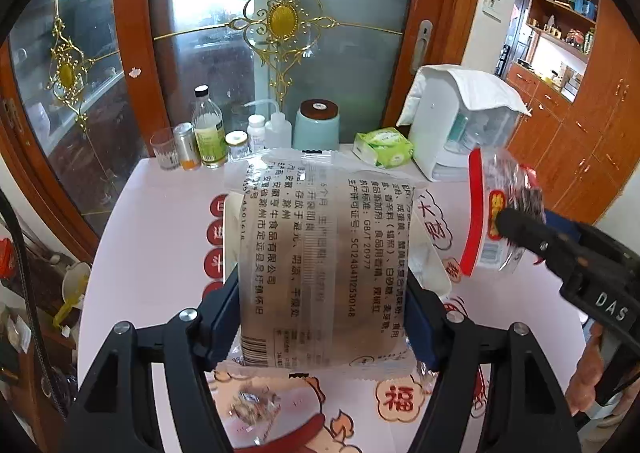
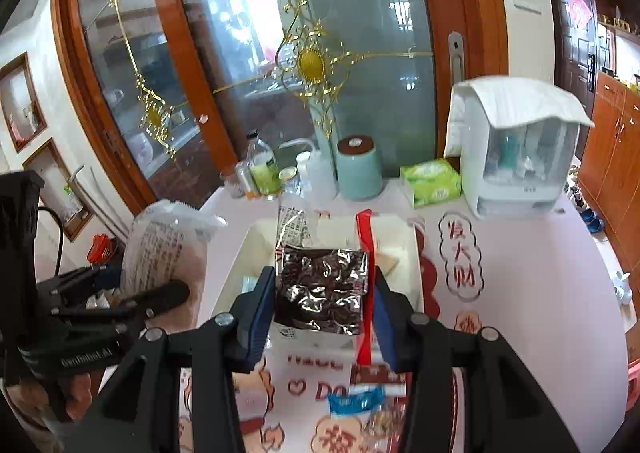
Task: Organize snacks
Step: 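Carry the bread bag and chocolate pack over the white tray, then open both tools to drop the packs into the tray, then move both tools back toward the last snacks beside the tray, then grasp a clear nut bag with left tool while right tool grasps another nut bag, then carry both clear nut bags up over the white tray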
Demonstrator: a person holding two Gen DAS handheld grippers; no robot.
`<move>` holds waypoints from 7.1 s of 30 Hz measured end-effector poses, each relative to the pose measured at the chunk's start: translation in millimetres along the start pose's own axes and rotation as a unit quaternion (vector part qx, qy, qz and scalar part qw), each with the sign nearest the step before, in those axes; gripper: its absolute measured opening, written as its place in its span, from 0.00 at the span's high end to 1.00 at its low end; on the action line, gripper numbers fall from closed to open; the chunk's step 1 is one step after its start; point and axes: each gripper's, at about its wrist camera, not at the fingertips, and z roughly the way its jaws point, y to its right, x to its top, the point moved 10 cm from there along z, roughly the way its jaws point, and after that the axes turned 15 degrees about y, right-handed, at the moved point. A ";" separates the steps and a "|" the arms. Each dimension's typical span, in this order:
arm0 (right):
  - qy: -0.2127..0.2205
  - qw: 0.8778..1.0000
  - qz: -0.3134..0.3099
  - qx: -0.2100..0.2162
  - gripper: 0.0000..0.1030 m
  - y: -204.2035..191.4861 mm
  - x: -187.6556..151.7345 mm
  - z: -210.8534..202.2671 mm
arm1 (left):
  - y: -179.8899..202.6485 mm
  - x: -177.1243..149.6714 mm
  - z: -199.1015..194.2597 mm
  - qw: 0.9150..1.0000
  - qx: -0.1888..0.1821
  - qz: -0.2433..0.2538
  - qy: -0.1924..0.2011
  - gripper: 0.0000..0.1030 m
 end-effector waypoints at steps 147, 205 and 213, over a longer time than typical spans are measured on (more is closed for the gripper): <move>-0.206 0.977 0.050 -0.019 0.94 50.6 -284.4 -10.3 | -50.6 -294.1 13.3 0.982 0.095 -0.111 -0.120 0.64; -0.053 0.998 -0.026 0.024 0.72 2.5 -120.8 -17.4 | 26.4 -77.4 -88.4 0.987 -0.094 -0.052 0.119 0.63; -0.028 0.999 -0.025 0.034 0.72 -4.8 -80.8 -9.7 | 20.1 -35.4 -83.0 0.985 -0.090 -0.026 0.147 0.63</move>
